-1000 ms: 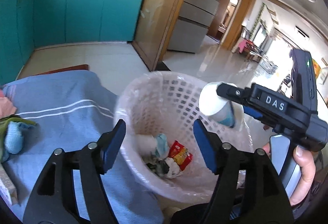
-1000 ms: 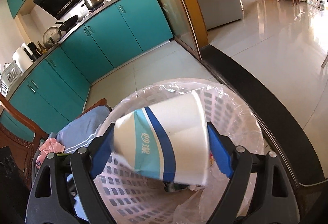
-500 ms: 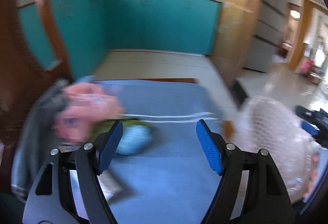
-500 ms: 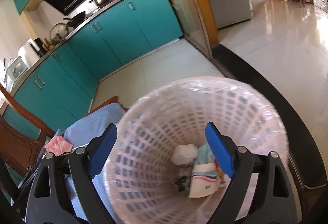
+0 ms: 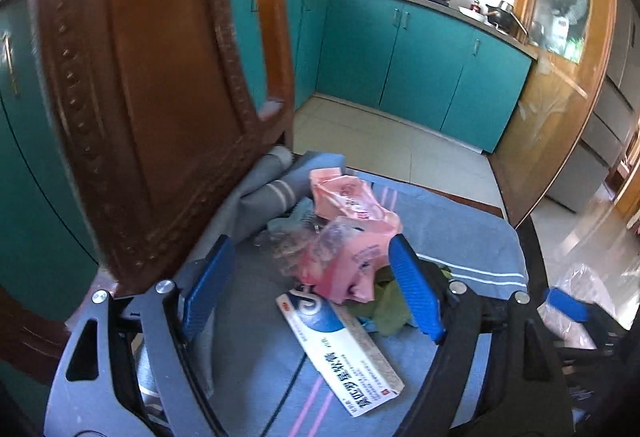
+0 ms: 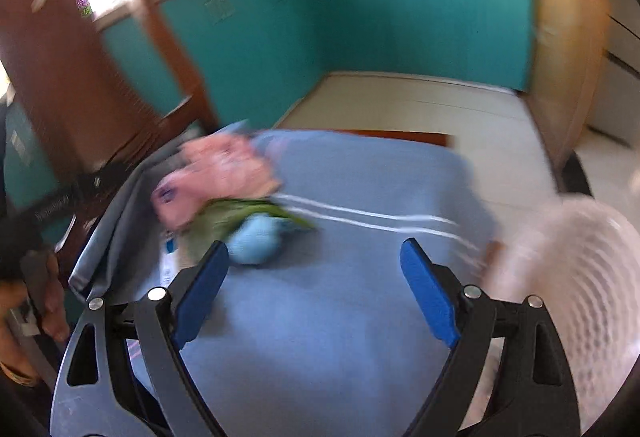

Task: Collect trash
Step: 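Grasp the green vegetable with the right tool while the left tool grasps the white medicine box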

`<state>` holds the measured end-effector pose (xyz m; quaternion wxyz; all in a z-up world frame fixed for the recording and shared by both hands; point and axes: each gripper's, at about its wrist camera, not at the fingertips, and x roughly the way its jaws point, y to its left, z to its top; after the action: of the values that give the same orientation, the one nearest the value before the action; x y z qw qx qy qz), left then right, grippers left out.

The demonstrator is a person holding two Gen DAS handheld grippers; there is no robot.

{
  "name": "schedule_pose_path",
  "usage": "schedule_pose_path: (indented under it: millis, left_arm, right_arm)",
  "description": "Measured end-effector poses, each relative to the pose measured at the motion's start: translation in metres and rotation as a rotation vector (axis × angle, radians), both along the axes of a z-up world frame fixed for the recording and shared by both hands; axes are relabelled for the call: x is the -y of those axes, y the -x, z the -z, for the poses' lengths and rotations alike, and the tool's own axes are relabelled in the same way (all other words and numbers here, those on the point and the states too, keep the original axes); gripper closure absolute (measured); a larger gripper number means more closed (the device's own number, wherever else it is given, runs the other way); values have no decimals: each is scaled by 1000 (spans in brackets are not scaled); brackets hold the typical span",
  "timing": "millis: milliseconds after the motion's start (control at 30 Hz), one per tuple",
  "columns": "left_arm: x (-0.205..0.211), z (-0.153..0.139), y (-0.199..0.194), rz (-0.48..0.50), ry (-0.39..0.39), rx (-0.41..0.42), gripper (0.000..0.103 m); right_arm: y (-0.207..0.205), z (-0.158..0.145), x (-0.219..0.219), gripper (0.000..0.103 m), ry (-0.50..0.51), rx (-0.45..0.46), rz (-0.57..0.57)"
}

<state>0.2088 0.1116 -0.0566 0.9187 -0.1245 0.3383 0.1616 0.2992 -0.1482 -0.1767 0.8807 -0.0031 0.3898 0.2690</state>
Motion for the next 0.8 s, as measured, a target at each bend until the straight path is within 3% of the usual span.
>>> schedule_pose_path:
  millis: [200,367,400,467,500,600,800]
  left_arm:
    - [-12,8,1,-6,-12,-26,22]
    - [-26,17,5,-21,-15,-59,21]
    - [-29,19,5,-28,-8,-65,21]
    - [-33,21,5,-33,9,-76,21]
    - [-33,23,5,-31,13,-77,21]
    - [-26,22,3,-10,4,-75,21]
    - [-18,22,3,21,-1,-73,18]
  right_arm:
    - [-41,33,-58,17,-34,-104,-59]
    - [-53,57,-66,19,-56,-182,-56]
    - [-52,60,-67,27,-60,-189,-59]
    - [-48,61,-68,57,-67,-194,-84]
    - [-48,62,-69,65,-84,-223,-111]
    - [-39,59,-63,72,-94,-234,-121]
    - [-14,34,-29,75,-102,-203,-123]
